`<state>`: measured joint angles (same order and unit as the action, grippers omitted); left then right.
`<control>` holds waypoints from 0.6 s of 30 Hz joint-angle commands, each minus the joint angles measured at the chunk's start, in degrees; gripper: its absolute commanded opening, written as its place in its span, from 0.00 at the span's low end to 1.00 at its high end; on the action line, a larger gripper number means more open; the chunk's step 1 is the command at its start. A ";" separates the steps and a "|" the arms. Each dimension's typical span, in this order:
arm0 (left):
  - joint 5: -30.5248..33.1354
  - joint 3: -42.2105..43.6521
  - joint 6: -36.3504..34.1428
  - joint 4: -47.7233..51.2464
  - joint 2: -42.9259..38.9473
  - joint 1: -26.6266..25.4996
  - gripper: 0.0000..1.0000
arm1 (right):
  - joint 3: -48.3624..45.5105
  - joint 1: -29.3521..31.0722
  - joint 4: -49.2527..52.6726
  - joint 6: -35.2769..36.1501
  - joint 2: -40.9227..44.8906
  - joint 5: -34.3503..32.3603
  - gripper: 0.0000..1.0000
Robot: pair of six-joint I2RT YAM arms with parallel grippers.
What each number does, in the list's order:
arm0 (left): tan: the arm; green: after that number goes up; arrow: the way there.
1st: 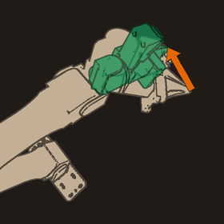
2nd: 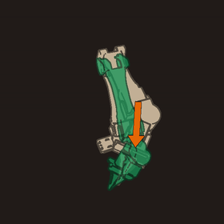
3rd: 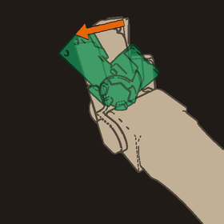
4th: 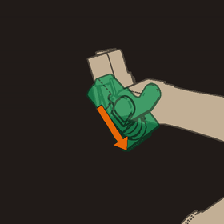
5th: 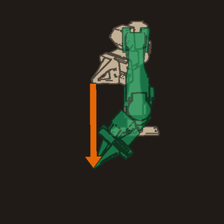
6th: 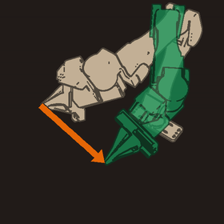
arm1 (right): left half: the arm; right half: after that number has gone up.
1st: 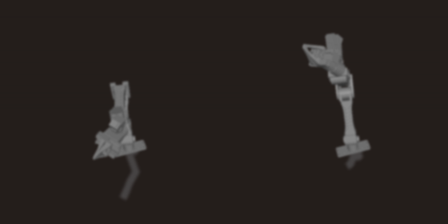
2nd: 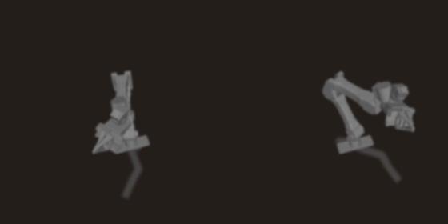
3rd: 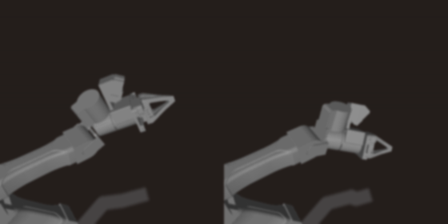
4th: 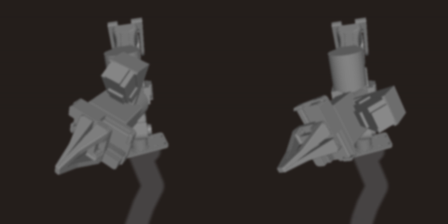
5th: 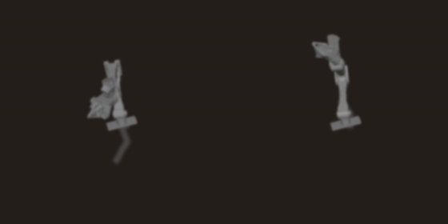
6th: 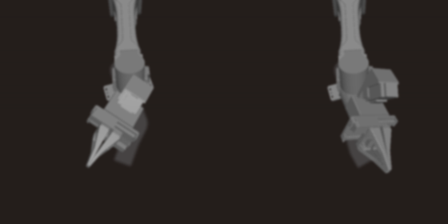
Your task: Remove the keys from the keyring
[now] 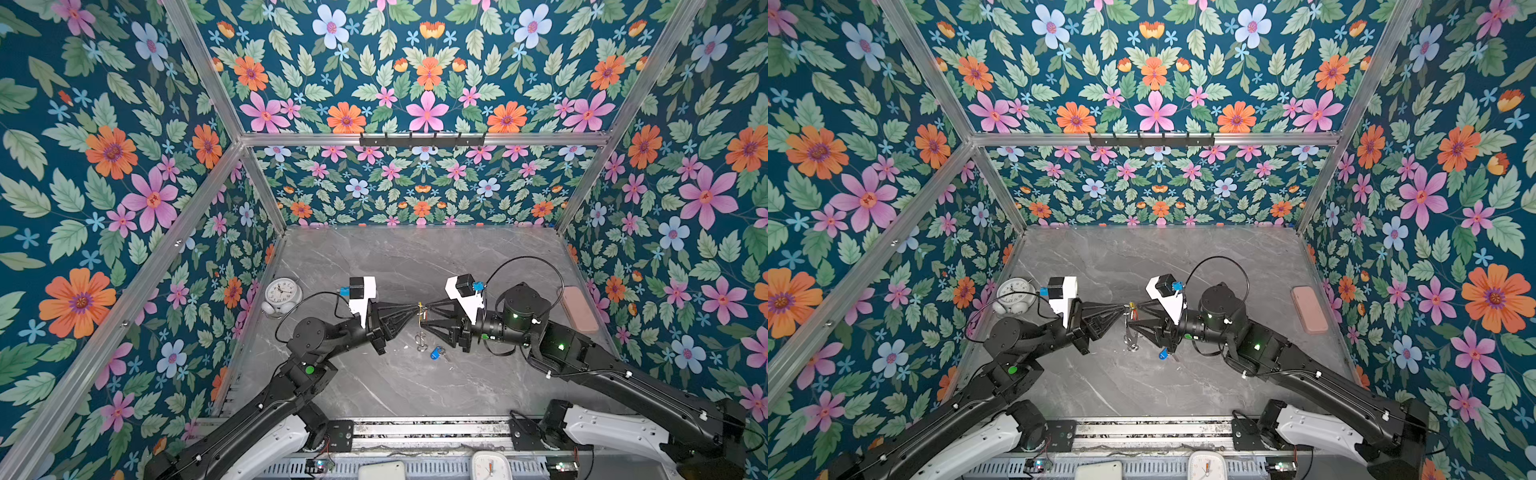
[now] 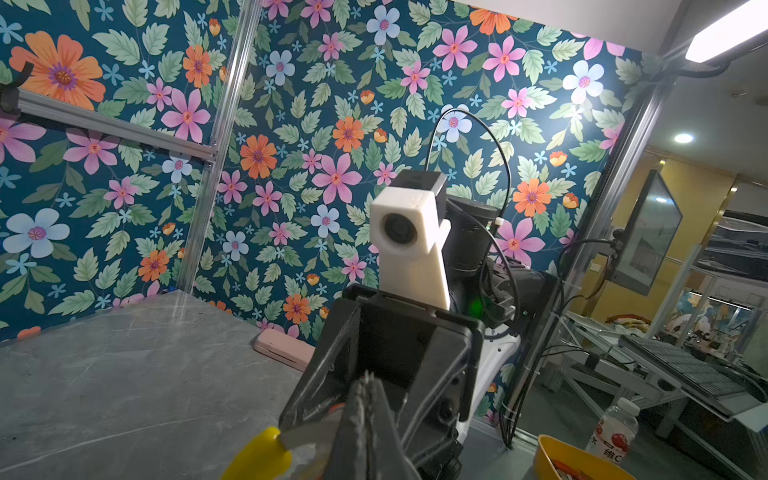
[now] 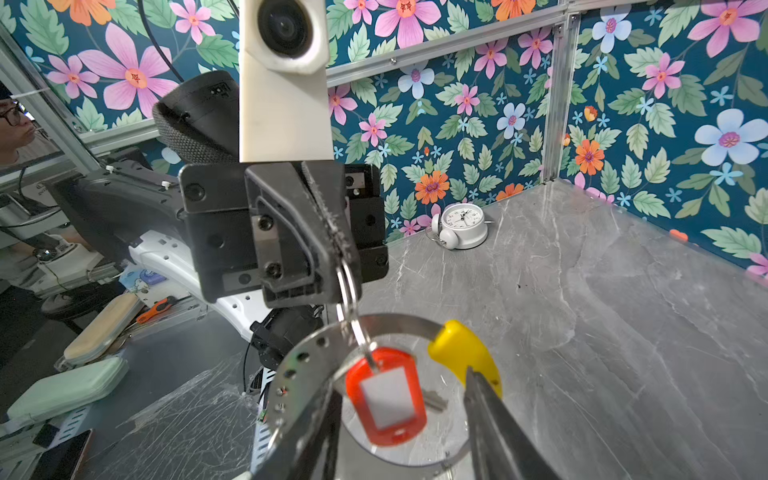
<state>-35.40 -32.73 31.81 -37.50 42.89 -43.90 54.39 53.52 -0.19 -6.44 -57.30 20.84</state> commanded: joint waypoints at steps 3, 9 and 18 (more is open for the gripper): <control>-0.98 0.18 2.00 -4.99 0.65 0.04 0.00 | 0.65 0.15 -2.89 -0.07 -0.77 -0.10 0.49; -0.93 0.48 2.42 -5.48 1.05 0.04 0.00 | 1.89 0.59 -2.55 0.45 -1.66 0.28 0.50; -0.05 0.90 2.03 -4.95 0.30 0.04 0.00 | 2.47 0.80 -0.90 1.14 -1.76 -0.06 0.42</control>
<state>-35.73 -31.83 34.06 -40.29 43.46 -43.90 56.45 54.26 -0.36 -5.78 -59.09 20.82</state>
